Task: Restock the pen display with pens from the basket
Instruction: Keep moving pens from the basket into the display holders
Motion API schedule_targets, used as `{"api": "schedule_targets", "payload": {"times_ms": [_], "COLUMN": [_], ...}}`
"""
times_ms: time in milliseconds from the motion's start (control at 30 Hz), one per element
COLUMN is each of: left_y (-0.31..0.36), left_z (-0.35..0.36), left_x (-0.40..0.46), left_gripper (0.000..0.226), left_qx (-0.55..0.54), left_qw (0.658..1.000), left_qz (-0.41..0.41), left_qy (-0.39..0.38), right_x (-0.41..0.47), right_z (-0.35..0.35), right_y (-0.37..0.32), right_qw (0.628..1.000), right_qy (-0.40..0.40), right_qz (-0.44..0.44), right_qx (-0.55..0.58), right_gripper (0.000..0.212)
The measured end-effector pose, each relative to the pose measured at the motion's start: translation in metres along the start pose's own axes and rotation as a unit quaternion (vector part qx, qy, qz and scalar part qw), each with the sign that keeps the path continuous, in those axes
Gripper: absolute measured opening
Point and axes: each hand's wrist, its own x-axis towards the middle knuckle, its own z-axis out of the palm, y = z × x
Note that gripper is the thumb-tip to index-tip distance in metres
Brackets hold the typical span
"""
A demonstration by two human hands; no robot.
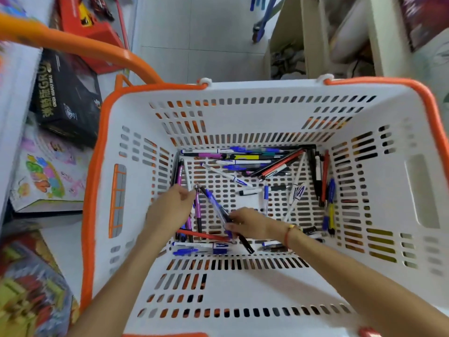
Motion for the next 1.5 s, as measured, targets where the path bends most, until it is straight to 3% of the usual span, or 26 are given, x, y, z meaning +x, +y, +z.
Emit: {"api": "schedule_targets", "payload": {"times_ms": [67,133,267,400,667,1000,1167,1300,1500], "left_y": [0.016,0.036,0.058,0.061,0.066,0.063,0.057,0.051,0.052], "left_z": [-0.005,-0.005,0.001,0.001,0.004,-0.004,-0.008,-0.010,-0.004], "left_x": [0.004,0.004,0.004,0.008,0.010,0.012,0.011,0.009,0.007], "left_gripper": [0.064,0.065,0.038,0.029,0.018,0.018,0.024,0.024,0.025], "left_qx": [-0.065,-0.181,-0.355,-0.444,-0.448,-0.435,-0.335,-0.227,-0.236], "left_qw": [0.991,0.963,0.913,0.878,0.886,0.888,0.922,0.932,0.904], "left_qz": [-0.025,-0.047,-0.011,0.003,-0.015,-0.007,-0.002,-0.012,-0.025], "left_qy": [-0.112,-0.196,-0.202,-0.181,-0.121,-0.149,-0.196,-0.284,-0.355], "right_x": [-0.013,-0.025,-0.034,-0.037,-0.045,-0.045,-0.048,-0.049,-0.042], "right_z": [-0.016,-0.028,-0.039,-0.050,-0.058,-0.056,-0.063,-0.075,-0.085], "right_y": [-0.004,-0.011,-0.021,-0.017,-0.004,0.010,0.010,0.012,0.010], "right_qw": [0.984,0.961,0.938,0.940,0.928,0.923,0.945,0.956,0.899], "right_qy": [-0.004,-0.006,0.017,0.047,0.018,-0.014,-0.076,-0.031,0.084], "right_qz": [0.000,-0.023,-0.052,-0.038,-0.046,-0.049,-0.027,0.018,0.066], "right_qx": [0.180,0.274,0.342,0.336,0.369,0.382,0.318,0.292,0.425], "right_gripper": [0.026,0.029,0.030,0.032,0.028,0.027,0.032,0.028,0.038]}}
